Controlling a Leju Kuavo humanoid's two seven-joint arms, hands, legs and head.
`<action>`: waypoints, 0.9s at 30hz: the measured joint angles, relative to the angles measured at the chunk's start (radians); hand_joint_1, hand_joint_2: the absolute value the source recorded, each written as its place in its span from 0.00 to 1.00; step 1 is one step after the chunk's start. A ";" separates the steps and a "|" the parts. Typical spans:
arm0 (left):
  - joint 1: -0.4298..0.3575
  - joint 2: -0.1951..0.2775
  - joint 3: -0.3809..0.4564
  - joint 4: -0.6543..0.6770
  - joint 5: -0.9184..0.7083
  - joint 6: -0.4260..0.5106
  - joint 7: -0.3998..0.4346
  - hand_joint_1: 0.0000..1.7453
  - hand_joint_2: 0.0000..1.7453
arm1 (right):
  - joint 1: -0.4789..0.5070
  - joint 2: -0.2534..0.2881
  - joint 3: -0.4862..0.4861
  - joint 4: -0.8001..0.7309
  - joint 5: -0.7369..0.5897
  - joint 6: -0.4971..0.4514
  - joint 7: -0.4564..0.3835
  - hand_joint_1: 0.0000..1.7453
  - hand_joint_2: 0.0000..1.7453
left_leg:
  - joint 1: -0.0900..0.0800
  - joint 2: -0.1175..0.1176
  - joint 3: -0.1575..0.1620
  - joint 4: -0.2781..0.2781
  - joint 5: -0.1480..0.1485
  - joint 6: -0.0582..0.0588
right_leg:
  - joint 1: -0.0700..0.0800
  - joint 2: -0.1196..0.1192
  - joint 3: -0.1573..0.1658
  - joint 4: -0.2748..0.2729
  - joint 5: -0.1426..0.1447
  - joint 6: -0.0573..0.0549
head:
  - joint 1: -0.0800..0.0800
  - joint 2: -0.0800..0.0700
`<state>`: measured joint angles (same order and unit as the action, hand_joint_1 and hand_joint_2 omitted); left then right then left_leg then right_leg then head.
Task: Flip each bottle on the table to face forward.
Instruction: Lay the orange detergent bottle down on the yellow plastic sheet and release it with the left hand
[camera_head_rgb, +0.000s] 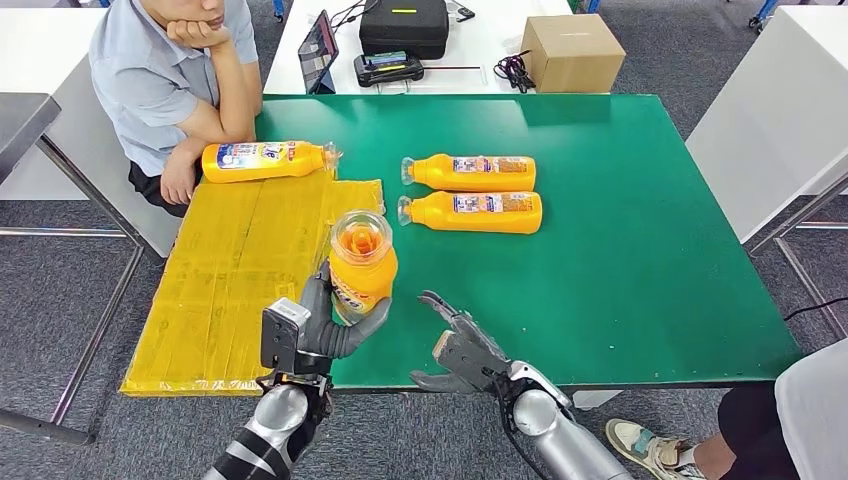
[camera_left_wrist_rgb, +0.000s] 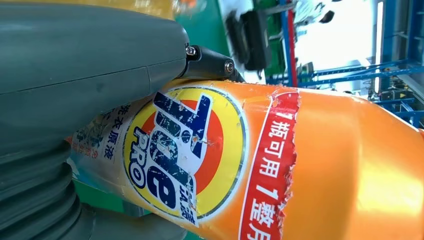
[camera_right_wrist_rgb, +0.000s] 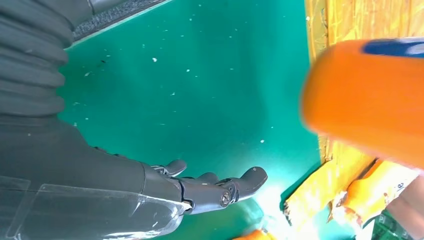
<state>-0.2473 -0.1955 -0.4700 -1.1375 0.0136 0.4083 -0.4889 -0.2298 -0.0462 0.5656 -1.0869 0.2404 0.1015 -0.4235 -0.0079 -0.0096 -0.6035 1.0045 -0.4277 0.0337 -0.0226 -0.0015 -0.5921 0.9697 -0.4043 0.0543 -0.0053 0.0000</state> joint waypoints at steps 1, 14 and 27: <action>0.000 0.007 0.005 -0.007 -0.031 0.008 0.005 1.00 1.00 | 0.006 0.000 -0.007 -0.003 0.004 0.000 -0.001 0.00 1.00 | 0.000 0.000 0.000 0.000 0.000 0.000 | 0.000 0.000 0.000 0.000 0.000 0.000 | 0.000 0.000; -0.006 0.125 0.059 -0.062 -0.704 0.167 0.185 1.00 1.00 | 0.073 0.001 -0.077 -0.038 0.029 0.014 -0.024 0.00 1.00 | 0.000 0.000 0.000 0.000 0.000 0.000 | 0.000 0.000 0.000 0.000 0.000 0.000 | 0.000 0.000; -0.096 0.253 0.140 0.023 -1.280 0.231 0.433 1.00 1.00 | 0.114 0.006 -0.098 -0.069 0.024 0.065 -0.072 0.00 1.00 | 0.001 0.000 0.000 0.000 0.001 -0.001 | 0.000 0.000 0.000 0.000 0.000 0.000 | 0.000 0.000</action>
<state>-0.3429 0.0575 -0.3304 -1.1143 -1.2660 0.6393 -0.0563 -0.1155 -0.0402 0.4679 -1.1558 0.2647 0.1664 -0.4958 -0.0071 -0.0094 -0.6031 1.0043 -0.4268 0.0328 -0.0222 -0.0013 -0.5924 0.9700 -0.4044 0.0541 -0.0051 0.0000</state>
